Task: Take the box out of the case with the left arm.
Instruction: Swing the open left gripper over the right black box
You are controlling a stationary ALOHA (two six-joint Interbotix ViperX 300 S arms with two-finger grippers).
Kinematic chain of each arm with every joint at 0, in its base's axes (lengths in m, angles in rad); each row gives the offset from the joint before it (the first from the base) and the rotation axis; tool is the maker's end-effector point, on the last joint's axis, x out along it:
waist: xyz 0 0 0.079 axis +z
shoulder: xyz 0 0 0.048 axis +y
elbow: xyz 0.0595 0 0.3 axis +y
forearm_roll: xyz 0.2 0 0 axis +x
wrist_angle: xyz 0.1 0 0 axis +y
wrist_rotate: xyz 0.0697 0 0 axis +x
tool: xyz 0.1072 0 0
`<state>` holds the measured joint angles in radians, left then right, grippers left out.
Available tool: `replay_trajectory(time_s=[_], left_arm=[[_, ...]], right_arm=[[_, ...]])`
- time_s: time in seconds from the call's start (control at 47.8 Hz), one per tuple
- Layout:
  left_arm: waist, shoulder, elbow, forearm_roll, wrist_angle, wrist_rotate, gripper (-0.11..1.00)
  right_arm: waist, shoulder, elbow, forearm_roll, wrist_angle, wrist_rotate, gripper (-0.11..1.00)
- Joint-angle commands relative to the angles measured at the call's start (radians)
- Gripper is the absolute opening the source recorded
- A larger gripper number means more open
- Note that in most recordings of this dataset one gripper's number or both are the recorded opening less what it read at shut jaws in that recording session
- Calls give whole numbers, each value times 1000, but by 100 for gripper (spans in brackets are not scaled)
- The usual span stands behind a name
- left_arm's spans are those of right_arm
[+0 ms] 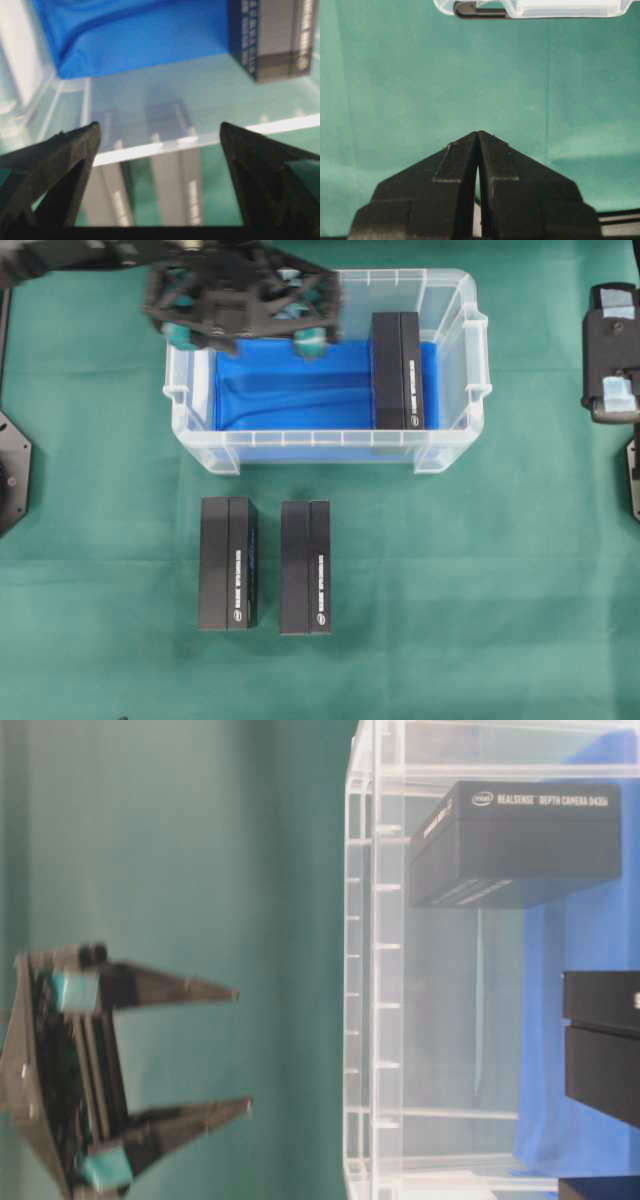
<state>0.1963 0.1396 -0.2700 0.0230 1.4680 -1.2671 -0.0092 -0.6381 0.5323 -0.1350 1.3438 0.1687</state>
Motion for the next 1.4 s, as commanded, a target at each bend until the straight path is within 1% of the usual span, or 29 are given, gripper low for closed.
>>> replay_trajectory(time_s=[0.0, 0.188, 0.356, 0.523, 0.67, 0.816, 1.068, 1.214, 1.382], left_arm=[[-11, 38, -107, 0, 3, -2, 94], [-26, 144, -256, -2, 29, -2, 94], [-31, 238, -371, -17, 60, 2, 94], [-34, 324, -462, -17, 60, 15, 94], [-32, 377, -509, -18, 54, 20, 94], [-26, 399, -517, -17, 43, 20, 94], [-20, 414, -505, -9, -14, 17, 94], [-17, 411, -482, -9, -14, 17, 94], [-12, 410, -477, -9, -9, 14, 94]], right_arm=[[0, 0, -11, -2, -5, 2, 3], [0, 0, -11, -2, -3, 3, 3], [0, 0, -9, -2, -3, 3, 3], [0, 0, -9, -2, -3, 3, 3], [0, 0, -9, -2, -2, 3, 3], [0, 0, -9, -2, -2, 3, 3], [0, 0, -9, -2, -2, 3, 3], [0, 0, -9, -2, -2, 3, 3], [0, 0, -9, -2, 0, 3, 3]])
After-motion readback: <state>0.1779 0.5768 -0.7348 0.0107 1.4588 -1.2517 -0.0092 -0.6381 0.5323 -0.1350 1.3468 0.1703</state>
